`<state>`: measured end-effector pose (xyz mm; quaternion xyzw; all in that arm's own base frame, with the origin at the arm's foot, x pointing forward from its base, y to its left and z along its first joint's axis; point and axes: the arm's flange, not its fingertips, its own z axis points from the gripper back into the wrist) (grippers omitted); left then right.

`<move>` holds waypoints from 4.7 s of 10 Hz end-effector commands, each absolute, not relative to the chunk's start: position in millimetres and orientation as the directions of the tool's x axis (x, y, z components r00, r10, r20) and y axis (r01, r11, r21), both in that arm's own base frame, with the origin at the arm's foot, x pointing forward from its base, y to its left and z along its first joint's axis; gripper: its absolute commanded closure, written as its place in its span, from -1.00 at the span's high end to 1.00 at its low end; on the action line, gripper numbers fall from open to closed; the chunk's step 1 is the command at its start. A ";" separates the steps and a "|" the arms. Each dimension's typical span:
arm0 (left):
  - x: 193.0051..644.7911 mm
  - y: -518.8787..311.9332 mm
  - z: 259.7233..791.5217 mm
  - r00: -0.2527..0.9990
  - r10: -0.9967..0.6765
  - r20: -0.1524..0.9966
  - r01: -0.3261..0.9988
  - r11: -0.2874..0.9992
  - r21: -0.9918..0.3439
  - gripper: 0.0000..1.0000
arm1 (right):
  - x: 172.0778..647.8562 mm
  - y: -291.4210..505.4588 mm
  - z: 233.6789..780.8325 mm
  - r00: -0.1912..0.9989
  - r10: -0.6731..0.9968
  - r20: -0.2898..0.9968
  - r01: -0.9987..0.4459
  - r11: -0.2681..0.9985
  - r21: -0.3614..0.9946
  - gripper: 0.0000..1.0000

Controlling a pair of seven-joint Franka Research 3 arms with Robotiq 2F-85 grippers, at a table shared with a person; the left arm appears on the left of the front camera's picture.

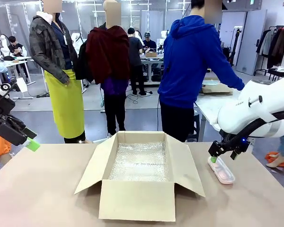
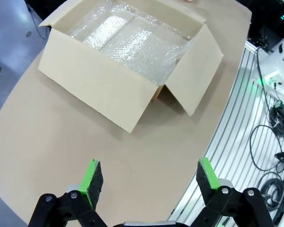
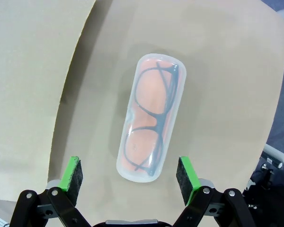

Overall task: Pack the glasses set securely to prepare it for shipping.
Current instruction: Place the Glasses case inside the Package Box.

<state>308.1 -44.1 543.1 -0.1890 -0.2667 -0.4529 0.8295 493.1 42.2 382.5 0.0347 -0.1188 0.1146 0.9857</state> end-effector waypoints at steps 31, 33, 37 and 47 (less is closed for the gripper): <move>309.3 -42.2 543.9 0.426 -0.651 0.629 0.864 0.498 -0.070 1.00 | 608.8 316.8 489.9 0.312 0.950 0.008 -0.942 0.311 -0.129 -0.29; 309.3 -42.2 543.9 0.426 -0.651 0.629 0.864 0.498 -0.070 1.00 | 630.5 366.8 471.3 0.233 0.972 -0.025 -0.968 0.230 -0.099 -0.29; 309.3 -42.2 543.9 0.426 -0.651 0.629 0.864 0.498 -0.070 1.00 | 648.5 403.6 401.4 0.149 0.989 -0.011 -0.987 0.148 -0.062 -0.29; 309.3 -42.2 543.9 0.426 -0.651 0.629 0.864 0.498 -0.070 1.00 | 632.7 398.8 337.9 0.108 0.994 -0.005 -0.991 0.107 -0.082 1.00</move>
